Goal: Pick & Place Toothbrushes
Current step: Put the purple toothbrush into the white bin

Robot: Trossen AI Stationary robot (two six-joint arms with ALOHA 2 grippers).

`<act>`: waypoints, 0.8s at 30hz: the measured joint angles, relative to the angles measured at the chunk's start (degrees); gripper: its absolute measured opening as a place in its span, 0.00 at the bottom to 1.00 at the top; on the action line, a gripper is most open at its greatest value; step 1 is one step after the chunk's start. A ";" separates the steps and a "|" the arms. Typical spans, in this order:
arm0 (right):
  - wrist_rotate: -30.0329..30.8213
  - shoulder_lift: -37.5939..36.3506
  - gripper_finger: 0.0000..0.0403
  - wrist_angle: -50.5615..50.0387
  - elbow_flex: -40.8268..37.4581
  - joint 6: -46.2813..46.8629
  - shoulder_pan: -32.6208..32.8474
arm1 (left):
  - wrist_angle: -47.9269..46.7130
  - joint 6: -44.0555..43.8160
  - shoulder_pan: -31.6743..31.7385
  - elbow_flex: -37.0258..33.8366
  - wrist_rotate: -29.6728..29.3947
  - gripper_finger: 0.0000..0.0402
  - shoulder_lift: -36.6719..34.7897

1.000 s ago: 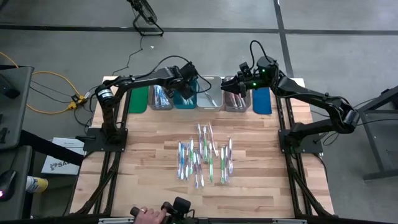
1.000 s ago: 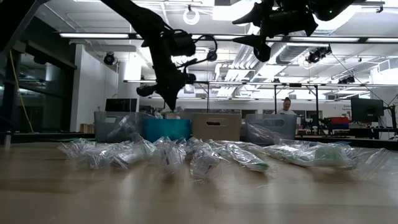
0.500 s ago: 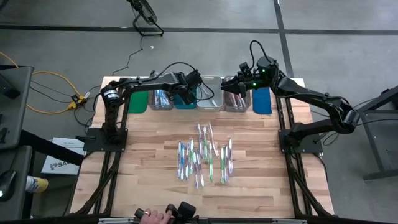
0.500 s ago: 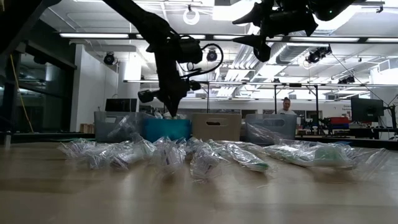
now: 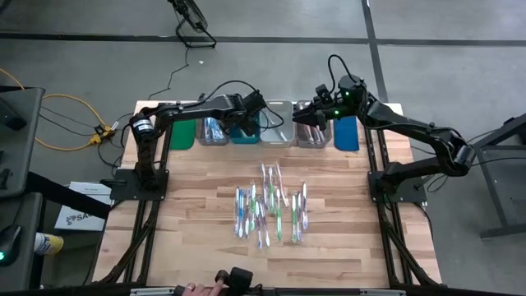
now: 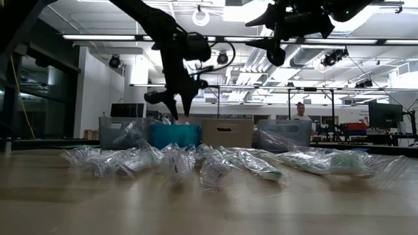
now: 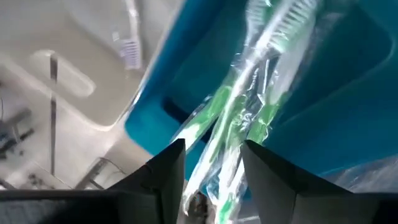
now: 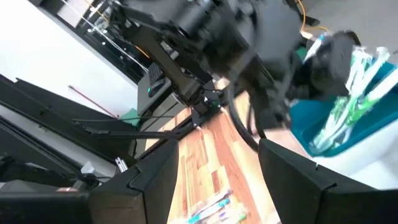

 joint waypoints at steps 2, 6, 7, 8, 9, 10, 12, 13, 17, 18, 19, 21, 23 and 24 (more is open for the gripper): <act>-0.02 0.00 0.53 -1.19 0.00 -0.23 0.00 | 0.30 -3.17 -0.02 0.00 1.57 0.38 -1.31; 0.05 0.00 0.53 -3.67 0.00 -0.22 -0.01 | 0.11 -10.76 0.05 0.00 7.17 0.35 -4.30; 0.07 0.00 0.53 -4.48 0.00 -0.09 -0.01 | -0.10 -12.86 0.05 0.00 8.68 0.34 -5.09; 0.12 0.00 0.53 -5.22 0.00 0.10 -0.01 | -0.32 -14.90 0.05 0.00 9.82 0.33 -5.78; 0.18 0.00 0.53 -6.19 0.00 0.25 0.01 | -0.35 -17.05 0.05 0.00 10.87 0.32 -6.45; 0.19 0.00 0.53 -7.18 0.00 0.63 0.06 | -0.36 -18.97 0.05 0.00 11.81 0.31 -7.12; 0.45 0.00 0.53 -9.54 0.00 1.59 0.35 | -1.02 -22.09 0.05 0.00 14.01 0.30 -8.34; 0.64 0.00 0.53 -10.89 0.00 1.77 0.57 | -1.40 -23.24 0.05 0.00 14.88 0.29 -8.88; 3.88 0.00 0.53 -17.71 0.00 2.98 2.55 | -3.50 -26.39 0.07 0.00 18.46 0.26 -11.11; 5.49 0.00 0.53 -19.80 0.00 3.27 3.21 | -3.91 -26.90 0.07 0.00 19.29 0.26 -11.64; 7.00 0.00 0.53 -21.70 0.00 3.69 4.03 | -4.22 -27.21 0.08 0.00 20.07 0.25 -12.17; 10.81 0.00 0.53 -25.53 0.00 5.48 5.81 | -4.94 -27.37 0.09 0.00 21.81 0.23 -13.18; 15.27 0.00 0.53 -29.17 0.00 8.47 7.86 | -5.11 -27.31 0.09 0.00 23.41 0.22 -14.08; 17.42 0.00 0.53 -30.94 0.00 10.25 8.99 | -5.26 -27.31 0.09 0.00 24.11 0.21 -14.54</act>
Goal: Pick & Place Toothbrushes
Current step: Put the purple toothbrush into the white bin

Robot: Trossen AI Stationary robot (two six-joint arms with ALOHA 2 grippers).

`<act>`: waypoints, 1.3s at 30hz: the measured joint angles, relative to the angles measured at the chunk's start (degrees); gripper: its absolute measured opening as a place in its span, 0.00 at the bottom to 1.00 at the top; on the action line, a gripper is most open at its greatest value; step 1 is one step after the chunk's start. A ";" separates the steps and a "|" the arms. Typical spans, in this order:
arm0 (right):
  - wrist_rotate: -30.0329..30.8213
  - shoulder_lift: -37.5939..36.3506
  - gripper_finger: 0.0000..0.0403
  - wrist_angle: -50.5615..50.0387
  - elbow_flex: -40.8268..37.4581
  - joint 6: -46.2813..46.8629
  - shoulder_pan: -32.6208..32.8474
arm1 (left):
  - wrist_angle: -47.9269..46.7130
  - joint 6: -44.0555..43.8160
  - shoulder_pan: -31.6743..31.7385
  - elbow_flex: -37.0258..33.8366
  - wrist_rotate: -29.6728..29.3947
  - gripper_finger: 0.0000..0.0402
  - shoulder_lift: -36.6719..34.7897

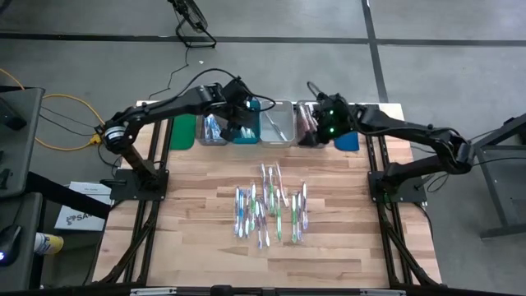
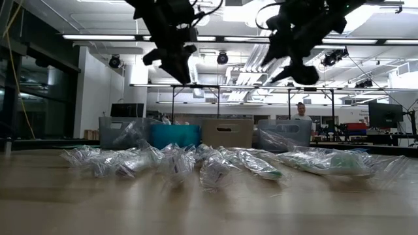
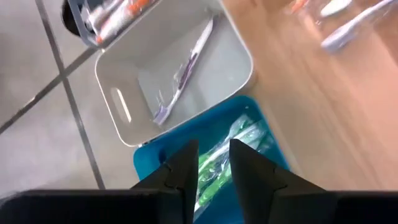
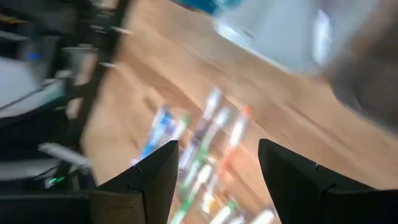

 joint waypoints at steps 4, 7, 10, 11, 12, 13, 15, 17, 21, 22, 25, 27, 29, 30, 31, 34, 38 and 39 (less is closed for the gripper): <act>8.64 0.00 0.53 -5.49 0.00 7.87 5.39 | -0.90 1.52 0.00 0.00 3.53 0.18 -1.48; 14.88 0.02 0.53 -8.31 -0.02 14.25 9.71 | -1.92 3.23 0.00 0.00 5.47 0.16 -2.41; 19.57 0.02 0.53 -9.87 -0.02 21.46 13.76 | -3.48 4.83 0.10 -0.23 7.48 0.14 -2.85; 20.92 0.02 0.53 -10.31 -0.02 24.00 15.10 | -3.62 5.46 0.39 -0.71 8.42 0.14 -3.06; 22.22 0.02 0.53 -10.68 -0.02 26.53 16.29 | -3.54 6.09 0.39 -1.29 9.63 0.13 -3.31; 23.52 0.02 0.53 -11.04 -0.01 29.06 17.52 | -3.24 6.43 0.40 -2.25 11.04 0.13 -3.84; 25.80 0.37 0.53 -11.70 -0.02 33.65 20.19 | -2.86 6.64 1.02 -4.98 13.18 0.13 -5.04; 27.25 0.66 0.53 -11.99 -0.02 37.38 22.71 | -0.81 6.56 1.14 -8.38 14.92 0.13 -6.86; 30.78 2.24 0.53 -12.38 -0.02 43.65 27.46 | 2.58 6.03 1.14 -15.33 15.86 0.13 -12.34; 31.58 2.90 0.53 -12.34 -0.02 44.38 28.43 | 3.26 5.99 1.11 -17.02 16.01 0.13 -14.05; 32.12 5.50 0.53 -12.35 -0.02 47.48 31.32 | 5.73 4.91 1.11 -21.49 18.60 0.13 -18.99; 31.92 7.65 0.53 -12.31 -0.02 49.32 33.06 | 7.10 4.06 1.11 -24.06 19.71 0.13 -22.24; 31.49 10.08 0.53 -12.35 -0.02 51.30 34.49 | 8.13 3.14 1.11 -26.57 19.81 0.13 -25.48; 31.46 11.33 0.53 -12.34 -0.02 52.13 35.08 | 9.02 2.61 1.11 -27.64 19.85 0.13 -26.96; 31.38 12.55 0.53 -12.28 -0.02 52.92 35.52 | 9.60 1.91 1.11 -28.73 19.84 0.13 -28.33; 30.73 15.86 0.53 -11.60 -0.02 54.78 36.19 | 10.00 0.28 1.11 -31.18 20.08 0.13 -31.65; 30.17 19.19 0.53 -9.77 -0.02 56.00 36.15 | 9.53 -0.98 1.11 -33.11 20.26 0.13 -34.40; 30.19 20.05 0.53 -9.39 -0.02 56.00 36.04 | 9.44 -1.27 1.10 -33.39 20.25 0.13 -34.95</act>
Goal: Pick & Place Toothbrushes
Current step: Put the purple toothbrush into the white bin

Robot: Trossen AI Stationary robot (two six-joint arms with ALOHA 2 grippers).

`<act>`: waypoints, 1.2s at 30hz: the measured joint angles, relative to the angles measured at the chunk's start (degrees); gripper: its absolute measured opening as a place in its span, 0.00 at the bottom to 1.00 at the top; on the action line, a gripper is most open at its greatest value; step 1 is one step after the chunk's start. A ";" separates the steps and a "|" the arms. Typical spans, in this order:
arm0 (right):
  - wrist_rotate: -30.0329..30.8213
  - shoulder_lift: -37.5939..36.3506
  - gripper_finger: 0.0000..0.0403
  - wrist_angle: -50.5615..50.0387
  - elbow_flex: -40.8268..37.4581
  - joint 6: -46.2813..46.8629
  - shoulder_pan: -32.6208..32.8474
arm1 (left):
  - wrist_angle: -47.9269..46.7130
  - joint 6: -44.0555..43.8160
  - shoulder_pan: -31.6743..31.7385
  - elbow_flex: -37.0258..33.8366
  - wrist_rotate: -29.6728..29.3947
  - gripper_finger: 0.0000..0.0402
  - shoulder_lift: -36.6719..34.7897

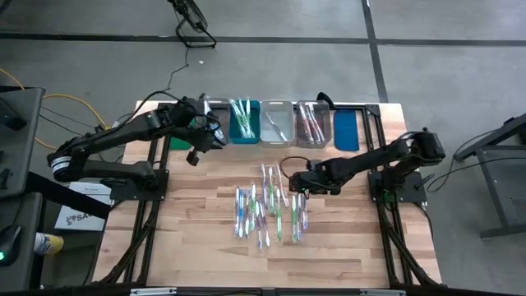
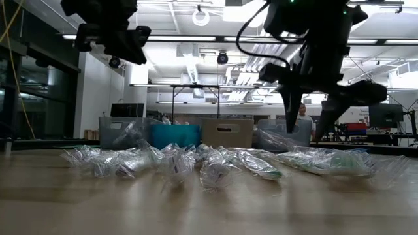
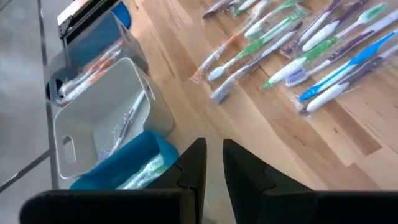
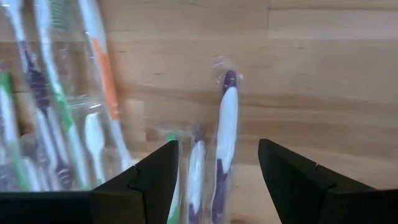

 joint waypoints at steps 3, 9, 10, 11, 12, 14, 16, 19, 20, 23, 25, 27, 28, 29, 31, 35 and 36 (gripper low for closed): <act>-0.54 2.34 0.53 0.00 0.00 0.00 -0.18 | -0.07 -0.19 0.01 -0.49 0.01 0.13 -1.55; -2.65 6.26 0.53 0.02 0.00 1.22 -0.71 | -0.83 -1.17 0.01 -0.75 -0.01 0.13 -2.23; -2.77 6.59 0.53 0.14 0.02 1.57 -0.71 | -1.26 -1.17 0.01 -0.75 -0.03 0.13 -2.21; -2.94 6.61 0.53 0.13 0.02 1.94 -0.71 | -1.50 -1.17 0.01 -0.75 -0.01 0.13 -2.21; -3.14 6.65 0.53 0.10 0.04 2.20 -0.71 | -1.53 -1.17 -0.01 -0.75 -0.01 0.13 -2.21; -3.26 6.66 0.52 -0.03 0.04 3.11 -0.73 | -1.86 -1.17 0.01 -0.75 -0.01 0.13 -2.21; -2.99 6.65 0.49 -0.18 0.04 3.80 -0.71 | -2.07 -1.16 0.01 -0.75 -0.01 0.13 -2.21; -2.34 6.57 0.42 -0.31 0.02 4.45 -0.71 | -2.17 -1.15 0.01 -0.75 -0.03 0.13 -2.21; -2.31 6.57 0.40 -0.37 0.00 4.58 -0.76 | -2.19 -1.15 0.01 -0.75 -0.01 0.13 -2.21; -2.13 6.57 0.35 -0.31 0.00 4.57 -1.10 | -2.25 -0.33 0.01 -0.75 -0.03 0.13 -2.21; -2.03 6.57 0.33 -0.14 0.00 4.55 -1.59 | -2.27 -0.08 0.01 -0.75 -0.04 0.13 -2.21; -1.86 6.57 0.31 0.11 0.00 4.49 -2.29 | -2.26 0.00 0.01 -0.75 -0.04 0.13 -2.21; -2.02 6.57 0.31 0.12 0.00 4.29 -2.69 | -2.26 0.25 0.01 -0.75 -0.04 0.13 -2.21; -2.28 6.55 0.31 -0.05 0.00 3.97 -3.11 | -2.26 0.37 0.00 -0.75 -0.04 0.13 -2.21; -2.37 6.53 0.31 0.06 0.00 2.99 -3.91 | -2.28 0.38 0.01 -0.75 -0.04 0.13 -2.21; -4.07 6.51 0.34 0.59 0.00 0.89 -5.68 | -2.44 0.46 0.01 -0.75 -0.04 0.13 -2.21; -4.24 6.51 0.36 0.82 0.00 0.36 -5.99 | -2.53 0.46 0.01 -0.75 -0.04 0.13 -2.20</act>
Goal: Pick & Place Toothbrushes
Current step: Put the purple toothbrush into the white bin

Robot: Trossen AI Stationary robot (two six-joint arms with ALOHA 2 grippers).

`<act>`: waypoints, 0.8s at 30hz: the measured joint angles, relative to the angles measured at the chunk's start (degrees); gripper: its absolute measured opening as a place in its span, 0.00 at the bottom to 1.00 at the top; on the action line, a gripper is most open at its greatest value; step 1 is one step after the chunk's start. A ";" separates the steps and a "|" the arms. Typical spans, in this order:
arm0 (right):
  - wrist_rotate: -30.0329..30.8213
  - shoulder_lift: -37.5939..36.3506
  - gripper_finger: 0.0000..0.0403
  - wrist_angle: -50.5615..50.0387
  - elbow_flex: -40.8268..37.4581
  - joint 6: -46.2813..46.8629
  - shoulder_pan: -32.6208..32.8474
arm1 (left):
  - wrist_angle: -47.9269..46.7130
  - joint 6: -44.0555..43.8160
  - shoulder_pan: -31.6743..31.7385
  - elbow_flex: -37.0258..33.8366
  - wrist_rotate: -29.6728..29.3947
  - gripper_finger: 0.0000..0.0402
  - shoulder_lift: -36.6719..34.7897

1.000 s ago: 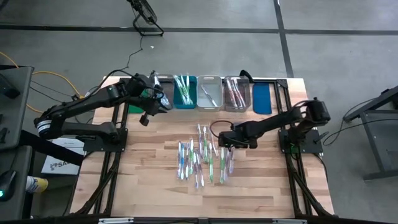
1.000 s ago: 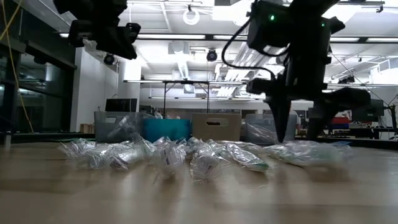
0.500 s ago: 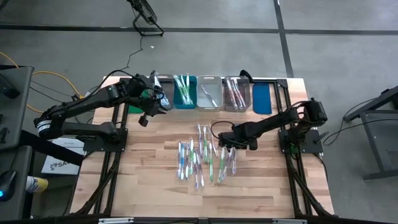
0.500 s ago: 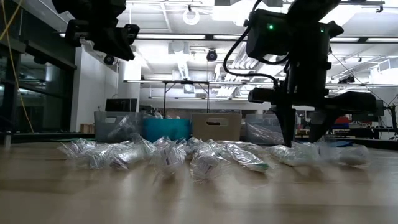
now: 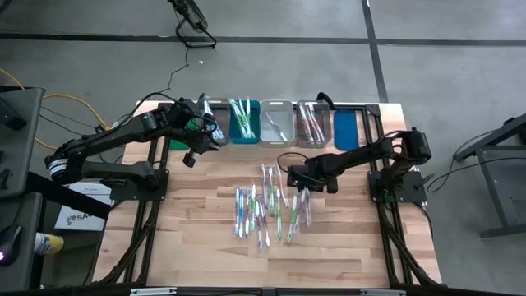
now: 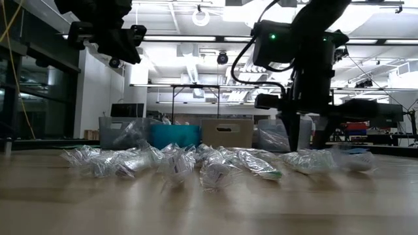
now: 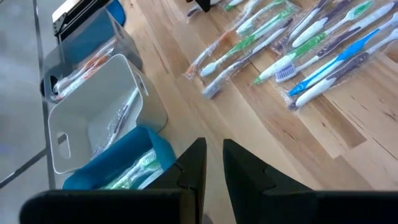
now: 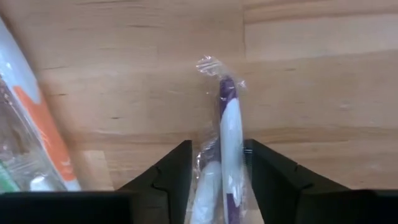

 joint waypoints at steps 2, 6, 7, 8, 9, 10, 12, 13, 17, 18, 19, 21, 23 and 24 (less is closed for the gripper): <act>-0.04 -0.02 0.40 0.34 0.00 -0.65 -0.44 | -0.14 0.00 0.00 0.00 0.00 0.13 0.01; -0.04 -0.04 0.48 0.52 0.00 -1.65 -1.64 | -0.24 -0.02 0.00 0.00 0.00 0.13 0.01; 0.01 -0.04 0.50 0.54 0.00 -2.14 -1.96 | -0.41 -0.02 0.00 0.02 0.00 0.13 0.01; -0.01 -0.04 0.52 0.51 0.00 -2.30 -2.28 | -0.59 -0.02 0.00 0.02 0.00 0.13 0.01; -0.01 -0.04 0.53 0.47 0.00 -2.35 -2.64 | -0.63 -0.02 0.00 0.02 0.00 0.13 0.01; -0.07 -0.04 0.54 0.44 0.00 -2.50 -3.01 | -0.63 -0.02 0.00 0.02 0.00 0.13 0.01; -0.44 -0.07 0.55 0.22 0.00 -3.35 -3.79 | -0.62 -0.02 0.00 0.02 0.00 0.13 0.01; -0.80 -0.07 0.54 -0.07 0.02 -3.67 -4.18 | -0.64 -0.02 0.00 0.02 0.00 0.13 0.01; -0.62 -0.07 0.51 -2.04 0.02 -3.66 -5.09 | -0.63 0.57 0.00 0.02 0.00 0.13 0.01; -0.49 -0.07 0.50 -2.53 0.02 -3.50 -5.29 | -0.66 0.86 0.00 0.02 0.00 0.13 0.01; -0.46 -0.07 0.49 -2.90 0.02 -3.37 -5.51 | -0.68 0.96 0.00 0.02 0.00 0.13 0.01; -0.47 -0.07 0.47 -3.38 0.02 -3.31 -5.83 | -0.85 0.96 0.00 0.02 0.00 0.13 0.01; -0.43 -0.07 0.44 -3.96 0.02 -3.31 -6.08 | -1.23 0.96 0.00 0.04 0.00 0.13 0.01; -0.51 -0.07 0.42 -4.46 0.02 -3.35 -6.08 | -1.50 0.96 0.00 0.06 0.00 0.13 0.01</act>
